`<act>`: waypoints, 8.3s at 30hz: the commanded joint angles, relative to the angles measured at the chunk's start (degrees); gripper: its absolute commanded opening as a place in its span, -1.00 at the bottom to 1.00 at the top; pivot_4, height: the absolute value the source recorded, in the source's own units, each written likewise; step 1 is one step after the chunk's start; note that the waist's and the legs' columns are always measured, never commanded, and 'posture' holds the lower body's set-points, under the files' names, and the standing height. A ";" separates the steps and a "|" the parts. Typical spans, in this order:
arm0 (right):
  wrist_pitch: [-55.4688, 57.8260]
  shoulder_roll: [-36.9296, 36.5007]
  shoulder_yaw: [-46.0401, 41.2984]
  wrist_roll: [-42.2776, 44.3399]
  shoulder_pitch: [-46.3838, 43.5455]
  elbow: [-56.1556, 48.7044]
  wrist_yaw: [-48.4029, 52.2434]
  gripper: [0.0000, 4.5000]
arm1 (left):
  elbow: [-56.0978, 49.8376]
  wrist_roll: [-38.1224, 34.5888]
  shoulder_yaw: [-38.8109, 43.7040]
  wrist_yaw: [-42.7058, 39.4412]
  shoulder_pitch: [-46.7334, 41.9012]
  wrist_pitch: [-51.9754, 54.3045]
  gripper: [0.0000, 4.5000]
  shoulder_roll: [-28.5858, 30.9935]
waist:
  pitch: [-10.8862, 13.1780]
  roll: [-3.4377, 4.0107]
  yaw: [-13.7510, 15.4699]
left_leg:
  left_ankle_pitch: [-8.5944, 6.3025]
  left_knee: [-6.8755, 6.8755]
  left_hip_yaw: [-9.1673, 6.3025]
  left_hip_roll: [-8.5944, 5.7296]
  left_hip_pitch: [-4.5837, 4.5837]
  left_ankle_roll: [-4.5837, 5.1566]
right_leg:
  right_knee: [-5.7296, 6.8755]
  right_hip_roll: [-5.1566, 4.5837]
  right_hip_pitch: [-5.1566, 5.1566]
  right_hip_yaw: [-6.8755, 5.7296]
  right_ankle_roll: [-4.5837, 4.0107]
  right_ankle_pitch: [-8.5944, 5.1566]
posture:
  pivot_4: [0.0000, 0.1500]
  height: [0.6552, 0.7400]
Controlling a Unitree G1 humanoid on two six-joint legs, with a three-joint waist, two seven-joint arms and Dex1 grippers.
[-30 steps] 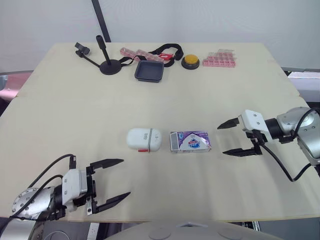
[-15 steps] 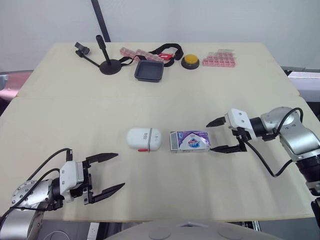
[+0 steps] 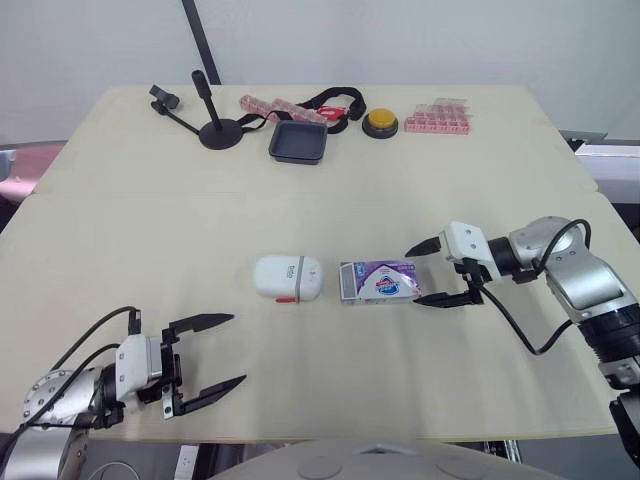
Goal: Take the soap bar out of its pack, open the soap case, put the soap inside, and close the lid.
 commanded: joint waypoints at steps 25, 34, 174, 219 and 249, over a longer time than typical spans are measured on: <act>-0.12 -0.09 -0.16 -0.64 0.68 -2.13 0.42 0.20 | -7.43 -0.98 -1.52 4.00 -4.63 6.33 1.00 1.72 | -0.01 -0.02 -0.04 | 0.00 0.09 0.07 0.02 -0.02 0.00 | 0.09 0.05 -0.03 0.10 -0.01 0.00 | 1.00 1.00; 3.62 -2.53 -1.37 0.02 -0.91 -5.58 0.75 0.20 | -10.84 -0.92 -1.72 6.26 -5.32 9.95 1.00 2.50 | -0.01 -0.01 0.05 | 0.00 0.10 0.10 0.02 -0.02 0.00 | 0.09 0.09 -0.03 0.16 -0.01 0.00 | 1.00 1.00; 5.11 -1.65 -19.98 21.68 30.79 -26.02 -10.70 0.99 | 17.45 16.78 -22.81 1.24 -44.62 18.46 1.00 -0.71 | -0.55 0.45 3.16 | -0.14 0.63 0.85 0.07 -0.79 0.15 | 0.81 0.04 -0.91 0.58 0.07 -0.02 | 1.00 1.00; 39.33 -10.42 -29.84 56.40 25.62 -32.30 -31.09 1.00 | 17.79 17.23 -22.56 2.86 -49.19 -5.72 0.55 -5.39 | -0.58 0.42 3.59 | -0.19 0.71 0.70 0.14 -0.41 0.23 | 0.68 0.04 -0.67 0.46 0.08 -0.02 | 1.00 1.00; 51.60 -6.57 -15.40 95.28 7.66 -26.51 -73.42 0.50 | 11.95 17.81 -25.93 8.26 -48.38 -12.99 0.55 -9.04 | -0.57 0.44 8.01 | -0.38 0.78 0.82 0.08 -0.84 -0.07 | 0.66 0.78 -0.90 0.69 0.16 -0.05 | 1.00 1.00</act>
